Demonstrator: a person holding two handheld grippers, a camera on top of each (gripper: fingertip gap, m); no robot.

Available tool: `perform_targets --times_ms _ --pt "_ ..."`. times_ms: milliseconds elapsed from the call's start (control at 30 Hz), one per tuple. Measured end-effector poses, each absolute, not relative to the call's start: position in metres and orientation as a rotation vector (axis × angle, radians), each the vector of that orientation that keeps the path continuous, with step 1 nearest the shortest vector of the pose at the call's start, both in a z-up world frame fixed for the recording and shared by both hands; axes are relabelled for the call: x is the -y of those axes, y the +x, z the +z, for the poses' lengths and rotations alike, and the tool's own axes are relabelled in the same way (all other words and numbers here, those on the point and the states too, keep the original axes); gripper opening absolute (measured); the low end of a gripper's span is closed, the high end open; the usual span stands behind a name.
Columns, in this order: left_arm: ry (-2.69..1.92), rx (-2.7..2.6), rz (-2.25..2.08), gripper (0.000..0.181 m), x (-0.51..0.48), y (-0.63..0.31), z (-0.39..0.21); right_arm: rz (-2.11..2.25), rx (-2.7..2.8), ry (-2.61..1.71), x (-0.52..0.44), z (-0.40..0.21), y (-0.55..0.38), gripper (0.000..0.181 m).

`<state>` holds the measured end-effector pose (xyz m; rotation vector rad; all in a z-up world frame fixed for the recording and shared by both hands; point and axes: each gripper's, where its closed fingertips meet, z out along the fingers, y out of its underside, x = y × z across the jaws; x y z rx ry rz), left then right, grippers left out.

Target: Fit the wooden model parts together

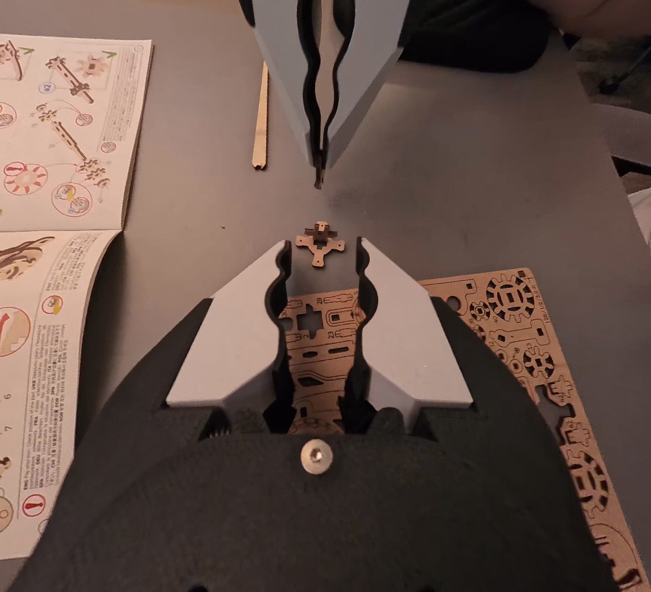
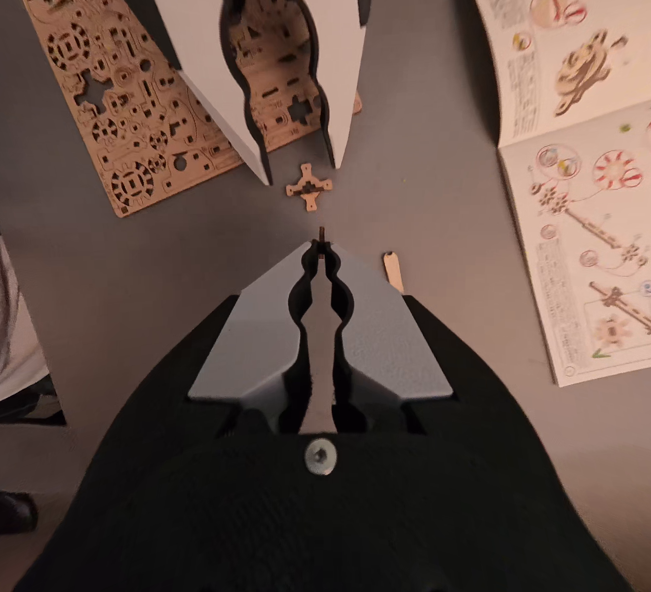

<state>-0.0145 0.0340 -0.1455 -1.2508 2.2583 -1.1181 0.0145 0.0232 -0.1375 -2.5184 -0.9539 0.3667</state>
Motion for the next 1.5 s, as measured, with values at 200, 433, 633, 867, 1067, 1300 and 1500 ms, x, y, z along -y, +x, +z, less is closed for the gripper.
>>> perform_targets --times_ms 200,433,633,867,1067,1300,1500 --pt "-1.224 -2.272 -1.065 0.036 -0.029 -0.013 -0.148 0.543 0.914 -2.446 -0.027 -0.133 0.001 0.001" --pt "-1.239 -2.270 -1.063 0.036 -0.033 -0.013 -0.150 0.354 0.997 -2.345 -0.041 -0.123 -0.006 0.001" --pt "-1.245 -2.269 -1.063 0.036 -0.034 -0.013 -0.151 0.308 1.042 -2.372 -0.040 -0.130 -0.009 0.001" --pt "-1.245 -2.270 -1.067 0.035 -0.035 -0.012 -0.150 0.321 1.059 -2.376 -0.039 -0.132 -0.013 0.002" --pt "-1.240 -2.268 -1.076 0.035 -0.034 -0.012 -0.149 0.283 1.069 -2.386 -0.038 -0.131 -0.011 0.001" --pt "-1.239 -2.270 -1.080 0.035 -0.034 -0.012 -0.149 0.280 1.074 -2.385 -0.039 -0.132 -0.014 0.002" --pt "-1.237 -2.269 -1.083 0.035 -0.034 -0.012 -0.148 0.271 1.083 -2.398 -0.038 -0.134 -0.016 0.002"
